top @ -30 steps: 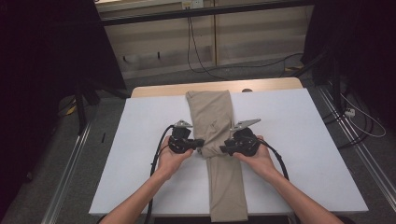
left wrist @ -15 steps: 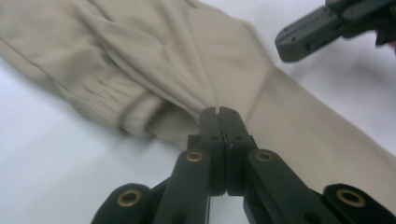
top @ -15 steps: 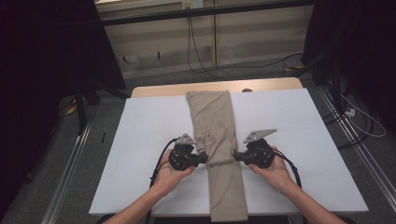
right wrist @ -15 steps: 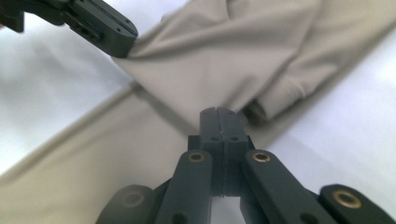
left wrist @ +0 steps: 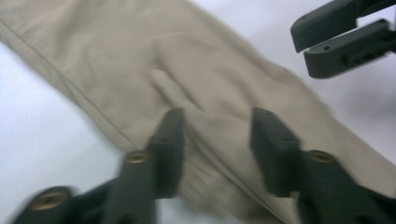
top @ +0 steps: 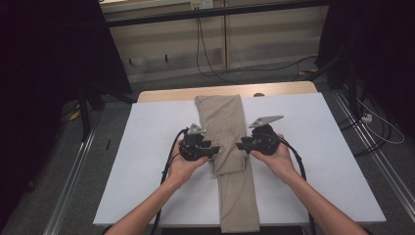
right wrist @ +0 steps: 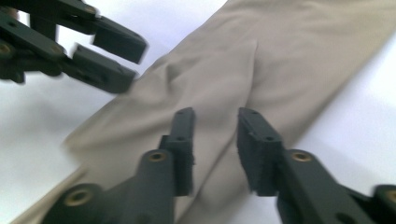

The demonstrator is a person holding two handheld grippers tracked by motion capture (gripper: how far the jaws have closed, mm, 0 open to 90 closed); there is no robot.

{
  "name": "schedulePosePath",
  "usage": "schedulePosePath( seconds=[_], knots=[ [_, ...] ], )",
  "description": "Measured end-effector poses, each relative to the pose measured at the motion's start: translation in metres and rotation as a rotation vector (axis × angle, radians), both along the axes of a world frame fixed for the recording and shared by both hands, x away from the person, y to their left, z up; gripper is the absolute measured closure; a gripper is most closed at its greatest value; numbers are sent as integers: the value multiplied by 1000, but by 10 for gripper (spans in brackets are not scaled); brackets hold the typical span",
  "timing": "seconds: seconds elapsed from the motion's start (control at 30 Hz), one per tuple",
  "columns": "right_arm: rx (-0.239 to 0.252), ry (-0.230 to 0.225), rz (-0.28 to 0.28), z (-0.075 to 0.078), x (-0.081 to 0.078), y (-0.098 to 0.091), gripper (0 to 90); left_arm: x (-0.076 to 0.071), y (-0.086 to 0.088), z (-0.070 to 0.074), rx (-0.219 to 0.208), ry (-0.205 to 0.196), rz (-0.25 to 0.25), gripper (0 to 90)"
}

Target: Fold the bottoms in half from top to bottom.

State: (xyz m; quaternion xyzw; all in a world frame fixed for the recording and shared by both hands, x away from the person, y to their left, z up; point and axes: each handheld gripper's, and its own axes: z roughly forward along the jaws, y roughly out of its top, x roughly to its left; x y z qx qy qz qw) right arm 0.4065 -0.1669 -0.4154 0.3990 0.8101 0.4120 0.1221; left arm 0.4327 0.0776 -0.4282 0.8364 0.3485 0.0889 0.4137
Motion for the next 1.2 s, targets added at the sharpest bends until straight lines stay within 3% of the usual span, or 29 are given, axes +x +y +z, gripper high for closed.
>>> schedulePosePath(
  seconds=[0.07,0.13,0.2,0.23,0.27,0.3,0.33,0.4,0.63,0.73,0.9,1.03,1.2],
  knots=[
    [6,16,-14,-5,13,7,592,7,-2,-6,-8,22,-3,474],
    [-20,19,-33,-12,21,13,548,9,-4,-10,-20,37,-4,483],
    [-24,33,-30,-20,26,17,544,8,-4,-11,-26,76,12,582],
    [-23,38,-21,-23,27,18,580,7,-3,-11,-31,90,-3,623],
    [-7,51,1,-25,27,17,764,5,-3,-11,-37,88,-17,749],
    [7,57,16,-26,26,16,859,4,-2,-9,-31,83,-23,852],
    [18,57,21,-25,24,16,900,2,-1,-8,-47,85,-27,878],
    [35,49,48,-21,17,14,900,-2,1,-4,-70,88,-36,887],
    [79,26,116,-4,-28,-2,900,-37,10,10,-121,67,-98,889],
    [72,26,133,-3,-47,-9,900,-58,13,13,-109,44,-138,889],
    [70,40,147,-7,-80,-22,900,-91,14,11,-81,54,-201,889],
    [73,40,168,-4,-104,-27,900,-112,13,8,-80,74,-266,889],
    [41,82,199,-13,-130,-28,900,-133,11,-3,-28,119,-335,878]
  ],
)
